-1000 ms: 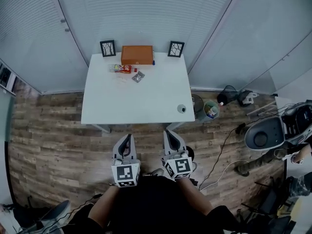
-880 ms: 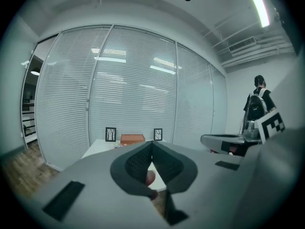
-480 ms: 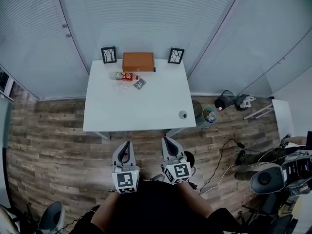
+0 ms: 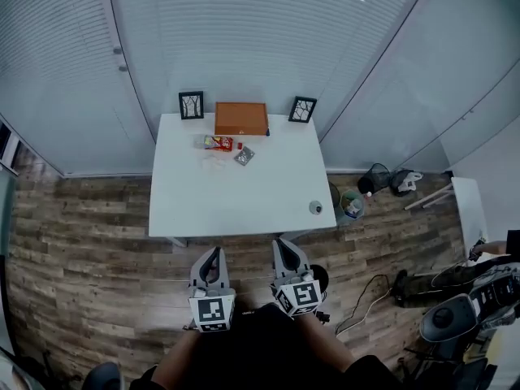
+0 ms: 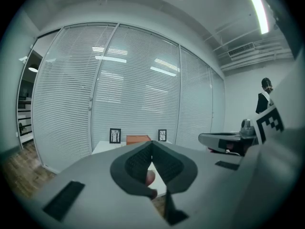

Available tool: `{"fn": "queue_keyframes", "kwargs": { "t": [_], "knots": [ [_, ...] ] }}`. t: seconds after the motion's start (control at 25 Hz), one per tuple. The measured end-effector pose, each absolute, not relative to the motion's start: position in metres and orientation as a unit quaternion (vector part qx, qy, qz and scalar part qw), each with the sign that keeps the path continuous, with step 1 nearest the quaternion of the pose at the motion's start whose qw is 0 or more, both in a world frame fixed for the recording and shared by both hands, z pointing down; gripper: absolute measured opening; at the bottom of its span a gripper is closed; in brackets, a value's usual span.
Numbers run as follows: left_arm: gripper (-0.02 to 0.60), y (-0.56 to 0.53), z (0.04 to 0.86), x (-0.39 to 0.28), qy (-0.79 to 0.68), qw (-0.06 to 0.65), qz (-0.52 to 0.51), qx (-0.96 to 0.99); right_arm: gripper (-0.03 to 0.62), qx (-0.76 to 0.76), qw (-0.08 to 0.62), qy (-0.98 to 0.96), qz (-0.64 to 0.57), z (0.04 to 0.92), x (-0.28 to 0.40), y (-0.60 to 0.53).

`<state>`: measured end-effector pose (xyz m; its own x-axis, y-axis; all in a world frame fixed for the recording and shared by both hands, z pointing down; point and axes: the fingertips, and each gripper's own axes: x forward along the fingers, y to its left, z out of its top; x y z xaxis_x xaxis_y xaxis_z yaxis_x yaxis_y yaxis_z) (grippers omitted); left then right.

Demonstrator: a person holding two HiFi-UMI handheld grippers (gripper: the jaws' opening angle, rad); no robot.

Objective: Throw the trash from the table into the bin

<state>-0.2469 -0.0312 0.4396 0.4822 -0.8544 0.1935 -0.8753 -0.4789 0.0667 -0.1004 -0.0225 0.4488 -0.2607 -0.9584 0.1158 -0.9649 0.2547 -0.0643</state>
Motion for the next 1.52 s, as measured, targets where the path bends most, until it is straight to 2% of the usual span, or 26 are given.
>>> {"fn": "queue_keyframes", "kwargs": {
  "t": [0.36,0.88,1.32,1.52],
  "knots": [
    [-0.003,-0.048,0.444,-0.276,-0.499,0.084,0.065,0.86,0.005,0.603,0.042,-0.793,0.074,0.463,-0.132,-0.037],
    [-0.002,-0.101,0.457,-0.287,-0.517,0.098,0.075,0.847,0.005,0.591,0.048,-0.801,0.084,0.48,-0.143,-0.108],
    [-0.003,-0.185,0.466,-0.269,-0.525,0.111,0.083,0.84,0.005,0.563,0.083,-0.816,0.099,0.509,-0.144,-0.205],
    [-0.002,-0.227,0.467,-0.26,-0.534,0.116,0.098,0.832,0.006,0.542,0.139,-0.815,0.148,0.557,-0.142,-0.25]
  ]
}}
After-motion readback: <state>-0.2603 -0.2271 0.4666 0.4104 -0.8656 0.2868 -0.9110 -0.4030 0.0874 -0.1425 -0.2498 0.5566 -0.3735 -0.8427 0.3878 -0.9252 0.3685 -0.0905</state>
